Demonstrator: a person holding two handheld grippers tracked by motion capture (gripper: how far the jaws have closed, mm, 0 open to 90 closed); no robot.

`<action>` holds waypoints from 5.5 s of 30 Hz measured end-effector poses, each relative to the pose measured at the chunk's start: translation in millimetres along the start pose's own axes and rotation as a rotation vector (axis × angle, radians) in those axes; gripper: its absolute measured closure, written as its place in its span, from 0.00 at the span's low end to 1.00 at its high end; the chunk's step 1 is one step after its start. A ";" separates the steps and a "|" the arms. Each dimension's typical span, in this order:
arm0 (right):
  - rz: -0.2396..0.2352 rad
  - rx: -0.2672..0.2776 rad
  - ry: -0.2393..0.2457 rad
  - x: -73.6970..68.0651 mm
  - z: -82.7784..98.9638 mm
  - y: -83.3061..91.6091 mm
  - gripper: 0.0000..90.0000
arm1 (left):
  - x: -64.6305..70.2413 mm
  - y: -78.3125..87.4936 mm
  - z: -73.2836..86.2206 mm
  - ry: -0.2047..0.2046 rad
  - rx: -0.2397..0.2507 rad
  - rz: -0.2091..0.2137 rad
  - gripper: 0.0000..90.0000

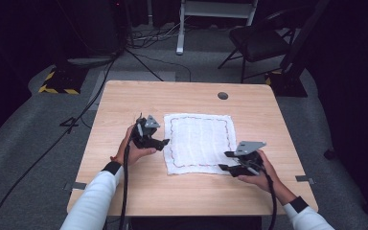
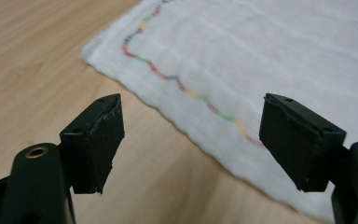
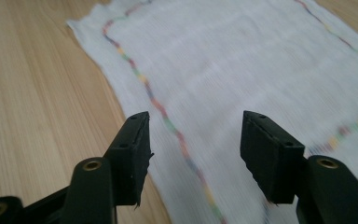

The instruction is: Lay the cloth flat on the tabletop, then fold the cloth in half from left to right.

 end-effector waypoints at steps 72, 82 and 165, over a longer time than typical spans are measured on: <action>-0.151 -0.002 0.235 -78.1 -97.6 -142.1 0.98 | -55.5 -31.6 7.3 0.157 -0.014 0.010 0.96; -0.153 0.027 0.254 -85.0 -110.2 -143.0 0.98 | -63.3 -15.8 7.7 0.159 0.020 -0.022 0.96; 0.170 -0.009 -0.132 31.8 44.7 24.2 0.59 | 122.9 -16.2 -43.4 -0.220 0.021 0.193 0.28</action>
Point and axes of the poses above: each handheld gripper's, and its own axes: y roughly backward along the jaws, z roughly out of its underside, x roughly to its right, the point moved 2 cm from there along -y, roughly forward along the jaws, and after that the axes turned 13 degrees about -z, right-handed, at the moved point
